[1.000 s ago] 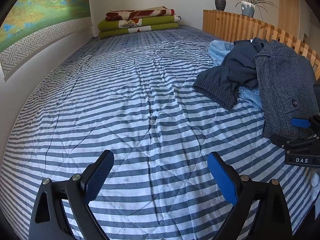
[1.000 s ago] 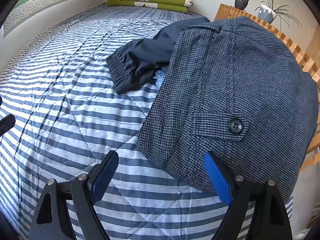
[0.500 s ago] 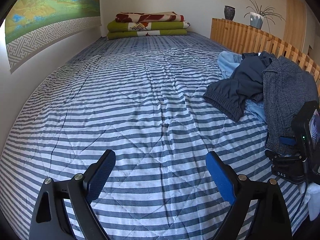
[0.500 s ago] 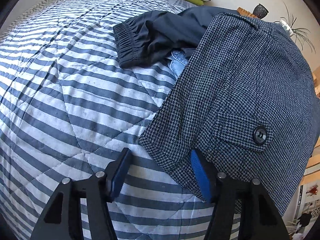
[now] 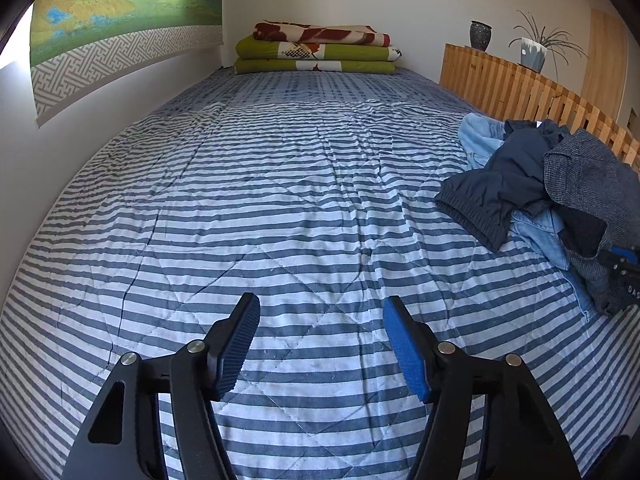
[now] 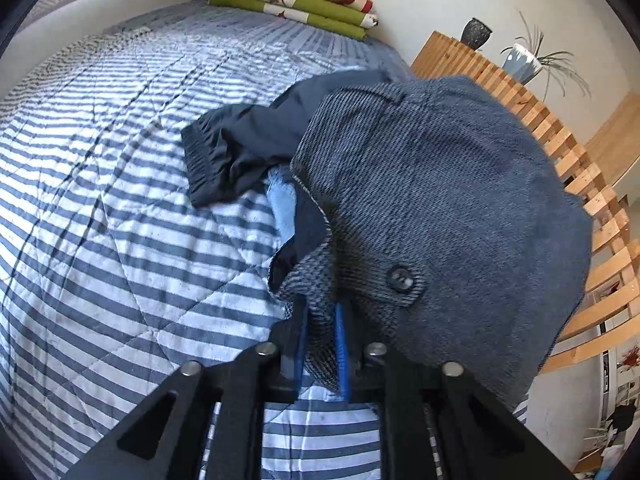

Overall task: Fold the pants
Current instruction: 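Reach the right gripper to the grey houndstooth jacket hem and close, then lift the grey jacket with the right gripper off the pile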

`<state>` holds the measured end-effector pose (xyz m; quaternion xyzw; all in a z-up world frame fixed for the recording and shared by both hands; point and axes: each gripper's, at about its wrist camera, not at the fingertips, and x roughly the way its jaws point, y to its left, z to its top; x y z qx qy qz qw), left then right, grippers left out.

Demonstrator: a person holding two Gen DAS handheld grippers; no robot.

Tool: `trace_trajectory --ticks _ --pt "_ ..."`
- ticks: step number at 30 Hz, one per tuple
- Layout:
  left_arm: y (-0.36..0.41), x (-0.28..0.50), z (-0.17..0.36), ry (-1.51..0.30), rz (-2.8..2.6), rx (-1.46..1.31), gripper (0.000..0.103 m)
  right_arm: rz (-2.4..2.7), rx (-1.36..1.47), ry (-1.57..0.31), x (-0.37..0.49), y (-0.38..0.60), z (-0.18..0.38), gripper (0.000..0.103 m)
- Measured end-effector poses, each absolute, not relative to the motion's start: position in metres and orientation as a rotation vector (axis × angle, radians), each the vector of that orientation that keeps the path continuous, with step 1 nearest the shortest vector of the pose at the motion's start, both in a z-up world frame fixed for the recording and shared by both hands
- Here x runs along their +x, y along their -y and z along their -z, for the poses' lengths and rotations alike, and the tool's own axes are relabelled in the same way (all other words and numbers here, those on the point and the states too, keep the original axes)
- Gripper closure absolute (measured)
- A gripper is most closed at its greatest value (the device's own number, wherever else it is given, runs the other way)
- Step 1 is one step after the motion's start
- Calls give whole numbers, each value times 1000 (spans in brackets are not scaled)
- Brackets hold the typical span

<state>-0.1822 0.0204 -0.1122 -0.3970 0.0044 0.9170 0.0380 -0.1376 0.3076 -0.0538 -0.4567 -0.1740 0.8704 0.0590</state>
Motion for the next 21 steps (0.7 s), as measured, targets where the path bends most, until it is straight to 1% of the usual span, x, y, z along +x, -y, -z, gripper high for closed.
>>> trace_trajectory --ticks 4,6,9,11,15,19,20,21 --pt "-13 -179 108 2 -2836 -1198 38 -2680 -1300 547 -146 -305 14 94" --pt "-8 -177 106 9 -2850 -1194 39 -2704 -1293 528 -149 -298 -2 94" --pt "0 -173 104 16 -2862 -1186 40 -2748 -1307 489 -152 -288 -13 95" --pt "6 -172 102 20 -2875 -1180 40 -2777 -1302 494 -148 -276 -21 95" --pt "21 -171 99 61 -2889 -1188 40 -2861 -1282 482 -144 -240 -29 95" --pt "45 -168 92 110 -2924 -1175 40 -2963 -1246 461 -138 -199 -50 96" --pt "52 -166 91 129 -2931 -1177 40 -3028 -1257 438 -135 -188 -56 103" --pt "61 -163 89 148 -2938 -1180 40 -3090 -1280 413 -132 -174 -62 103"
